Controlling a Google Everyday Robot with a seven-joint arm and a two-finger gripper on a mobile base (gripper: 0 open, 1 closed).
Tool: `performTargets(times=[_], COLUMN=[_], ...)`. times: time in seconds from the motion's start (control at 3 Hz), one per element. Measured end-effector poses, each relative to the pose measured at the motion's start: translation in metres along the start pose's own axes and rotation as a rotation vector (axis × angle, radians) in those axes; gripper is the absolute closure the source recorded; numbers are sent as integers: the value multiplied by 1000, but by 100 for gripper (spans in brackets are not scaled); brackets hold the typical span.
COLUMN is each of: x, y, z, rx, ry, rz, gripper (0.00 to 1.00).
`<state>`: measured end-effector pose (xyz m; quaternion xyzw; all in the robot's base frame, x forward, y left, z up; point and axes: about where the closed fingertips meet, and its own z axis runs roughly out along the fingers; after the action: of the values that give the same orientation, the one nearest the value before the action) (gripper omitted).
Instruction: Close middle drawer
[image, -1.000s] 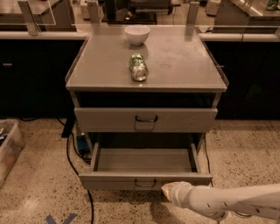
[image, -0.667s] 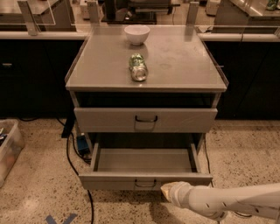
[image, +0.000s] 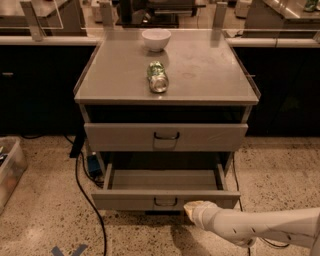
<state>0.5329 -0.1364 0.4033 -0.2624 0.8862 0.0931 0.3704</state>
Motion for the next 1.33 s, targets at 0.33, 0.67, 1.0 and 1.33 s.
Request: performTargets(times=[0.33, 0.67, 1.0, 1.33], x=[-10, -12, -17, -25], y=[-31, -36, -49, -76], z=[8, 13, 20, 33], rx=[67, 83, 115, 188], ry=[-44, -50, -76, -120], rz=[42, 40, 53, 90], gripper=[100, 100, 100, 100])
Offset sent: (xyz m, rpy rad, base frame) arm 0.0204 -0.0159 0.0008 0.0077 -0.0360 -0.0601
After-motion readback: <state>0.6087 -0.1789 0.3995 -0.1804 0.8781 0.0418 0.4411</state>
